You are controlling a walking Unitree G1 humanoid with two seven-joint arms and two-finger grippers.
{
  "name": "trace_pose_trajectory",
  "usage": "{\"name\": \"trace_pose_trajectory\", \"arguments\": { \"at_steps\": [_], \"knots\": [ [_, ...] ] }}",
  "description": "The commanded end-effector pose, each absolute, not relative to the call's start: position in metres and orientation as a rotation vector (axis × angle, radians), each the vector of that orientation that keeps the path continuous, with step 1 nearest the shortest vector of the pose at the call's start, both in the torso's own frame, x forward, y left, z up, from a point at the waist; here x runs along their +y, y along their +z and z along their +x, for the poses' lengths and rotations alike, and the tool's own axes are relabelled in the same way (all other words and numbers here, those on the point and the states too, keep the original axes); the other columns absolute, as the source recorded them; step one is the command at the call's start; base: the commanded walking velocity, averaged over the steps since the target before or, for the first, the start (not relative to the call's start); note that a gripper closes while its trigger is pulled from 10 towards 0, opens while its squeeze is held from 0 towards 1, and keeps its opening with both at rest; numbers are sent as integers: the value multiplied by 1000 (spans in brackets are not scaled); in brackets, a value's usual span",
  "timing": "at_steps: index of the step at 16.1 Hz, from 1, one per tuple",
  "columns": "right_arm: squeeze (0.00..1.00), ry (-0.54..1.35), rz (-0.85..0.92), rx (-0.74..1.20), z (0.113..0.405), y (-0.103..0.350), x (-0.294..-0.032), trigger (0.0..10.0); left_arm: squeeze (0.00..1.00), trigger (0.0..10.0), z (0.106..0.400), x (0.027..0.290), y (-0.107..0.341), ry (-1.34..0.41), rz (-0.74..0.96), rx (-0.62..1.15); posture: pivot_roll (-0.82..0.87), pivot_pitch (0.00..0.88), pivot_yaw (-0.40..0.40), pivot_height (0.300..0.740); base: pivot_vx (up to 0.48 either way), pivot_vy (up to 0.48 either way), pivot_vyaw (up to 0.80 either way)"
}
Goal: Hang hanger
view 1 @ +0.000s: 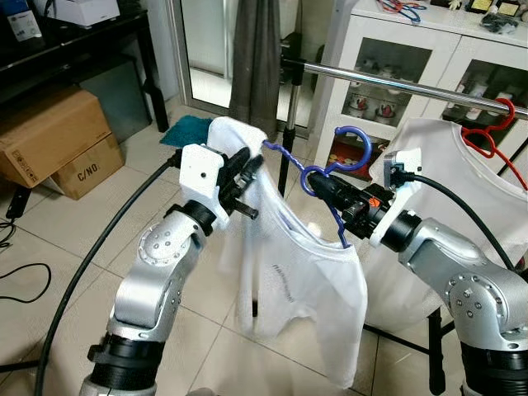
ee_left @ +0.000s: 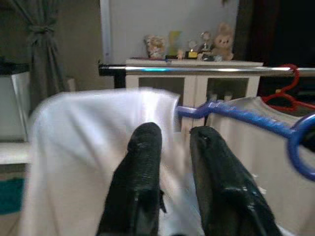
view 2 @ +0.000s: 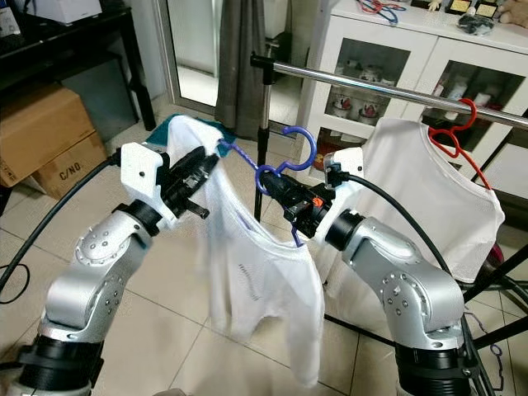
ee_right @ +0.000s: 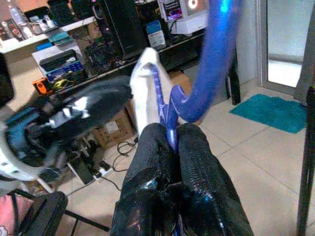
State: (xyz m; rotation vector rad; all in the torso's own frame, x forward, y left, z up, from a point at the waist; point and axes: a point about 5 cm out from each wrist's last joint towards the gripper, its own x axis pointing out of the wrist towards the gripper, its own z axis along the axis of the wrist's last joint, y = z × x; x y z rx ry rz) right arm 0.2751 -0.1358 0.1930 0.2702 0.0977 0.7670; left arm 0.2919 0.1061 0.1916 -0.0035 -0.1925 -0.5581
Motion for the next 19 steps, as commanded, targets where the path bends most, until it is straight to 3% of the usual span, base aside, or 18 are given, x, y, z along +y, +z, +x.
{"name": "trace_pose_trajectory", "arguments": {
  "at_steps": [1, 4, 9, 10, 16, 19],
  "knots": [
    [0, 727, 229, 67, 281, 199, -141, 0, 1000, 10000, 287, 104, 194, -583, -30, -212, 2, 0, -46, 740, 0, 0, 0],
    [0, 723, 236, 69, 283, 198, -142, 0, 1000, 10000, 281, 106, 191, -582, -20, -195, 3, 0, -51, 740, 0, 0, 0],
    [0, 807, 278, 79, 282, 200, -139, 0, 1000, 10000, 296, 126, 174, -411, 134, -96, 4, 0, -60, 740, 0, 0, 0],
    [0, 836, 290, 75, 281, 203, -141, 0, 0, 10000, 299, 121, 174, -456, 81, -92, 0, 0, -60, 740, 0, 0, 0],
    [0, 927, 333, 65, 275, 209, -135, 0, 0, 10000, 301, 90, 173, -631, 64, -74, -10, 0, -55, 740, 0, 0, 0],
    [0, 953, 360, 60, 273, 212, -134, 0, 0, 10000, 308, 93, 168, -574, 104, -39, -14, 0, -54, 740, 0, 0, 0]
  ]
}}
